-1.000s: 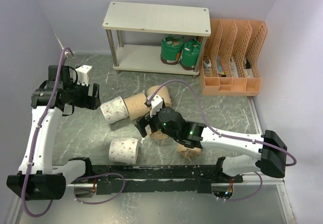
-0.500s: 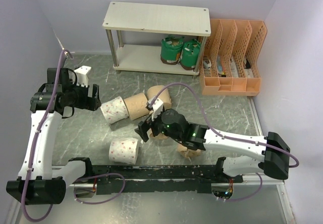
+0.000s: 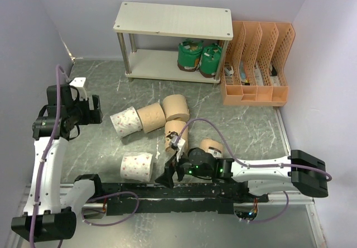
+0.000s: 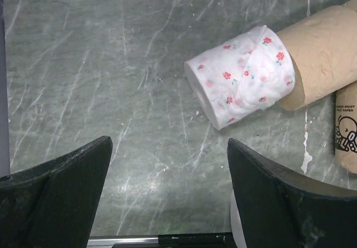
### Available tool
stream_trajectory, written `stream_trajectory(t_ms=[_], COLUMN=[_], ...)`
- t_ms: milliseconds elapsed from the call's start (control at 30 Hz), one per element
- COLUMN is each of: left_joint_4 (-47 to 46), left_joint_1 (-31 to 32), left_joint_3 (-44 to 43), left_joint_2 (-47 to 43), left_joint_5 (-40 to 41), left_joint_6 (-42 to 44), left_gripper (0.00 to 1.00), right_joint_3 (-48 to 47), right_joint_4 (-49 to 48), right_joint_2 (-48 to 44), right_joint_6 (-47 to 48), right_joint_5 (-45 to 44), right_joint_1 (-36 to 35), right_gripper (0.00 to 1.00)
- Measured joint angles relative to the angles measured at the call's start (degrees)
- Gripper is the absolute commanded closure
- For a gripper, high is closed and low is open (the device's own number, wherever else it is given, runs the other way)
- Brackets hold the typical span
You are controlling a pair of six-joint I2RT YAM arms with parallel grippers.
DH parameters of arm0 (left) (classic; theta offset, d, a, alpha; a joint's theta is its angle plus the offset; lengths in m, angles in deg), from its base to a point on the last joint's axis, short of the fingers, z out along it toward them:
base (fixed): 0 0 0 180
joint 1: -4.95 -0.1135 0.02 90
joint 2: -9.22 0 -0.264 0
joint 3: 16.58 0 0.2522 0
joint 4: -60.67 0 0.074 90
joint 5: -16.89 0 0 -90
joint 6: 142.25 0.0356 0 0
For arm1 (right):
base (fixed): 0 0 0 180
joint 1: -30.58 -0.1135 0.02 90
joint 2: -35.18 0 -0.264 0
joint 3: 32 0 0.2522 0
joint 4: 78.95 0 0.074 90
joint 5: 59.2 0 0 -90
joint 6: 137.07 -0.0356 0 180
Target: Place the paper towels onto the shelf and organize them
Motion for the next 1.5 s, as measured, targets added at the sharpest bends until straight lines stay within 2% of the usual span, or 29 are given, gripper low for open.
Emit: stream_trajectory(t_ms=[133, 233, 333, 433, 567, 933, 1167, 1233, 1433, 1500], left_joint_4=[-2.0, -2.5, -2.9, -3.3, -3.4, -3.4, -3.6, -3.6, -3.6, -3.6], left_joint_1=[-0.2, -0.5, -0.5, -0.6, -0.7, -0.7, -0.7, -0.7, -0.7, -0.7], left_joint_3=[1.7, 2.1, 2.1, 2.1, 2.1, 2.1, 2.1, 2.1, 2.1, 2.1], left_joint_2=[-3.1, -4.8, -5.4, -5.2, -5.1, -4.9, -4.7, -4.6, -4.5, -4.5], left_joint_5=[1.5, 1.7, 1.7, 1.8, 1.8, 1.7, 1.7, 1.7, 1.7, 1.7], left_joint_6=[-1.4, -1.6, -1.7, -1.7, -1.7, -1.6, -1.6, -1.6, -1.6, -1.6], left_gripper=[0.05, 0.05, 0.05, 0.05, 0.05, 0.05, 0.05, 0.05, 0.05, 0.05], right_joint_3=[3.3, 2.3, -0.4, -5.7, -8.2, -10.3, -11.0, -11.7, -13.2, -13.3], right_joint_4=[-9.1, -16.1, -17.9, -17.9, -16.7, -4.8, -3.8, -4.2, -5.1, -5.8], right_joint_2=[1.2, 5.8, 9.6, 14.8, 16.9, 15.4, 16.5, 18.1, 21.9, 22.5], right_joint_6=[-8.0, -13.7, -16.2, -18.2, -19.7, -21.2, -21.5, -21.6, -22.0, -21.9], right_joint_5=[-2.0, -4.7, -6.3, -9.3, -13.6, -24.9, -26.6, -26.6, -26.8, -26.7], right_joint_1=[-0.5, -1.3, -1.9, -3.3, -3.9, -5.0, -5.3, -5.3, -5.3, -5.3], right_gripper=[0.00, 0.00, 0.00, 0.00, 0.00, 0.00, 0.01, 0.07, 0.36, 0.40])
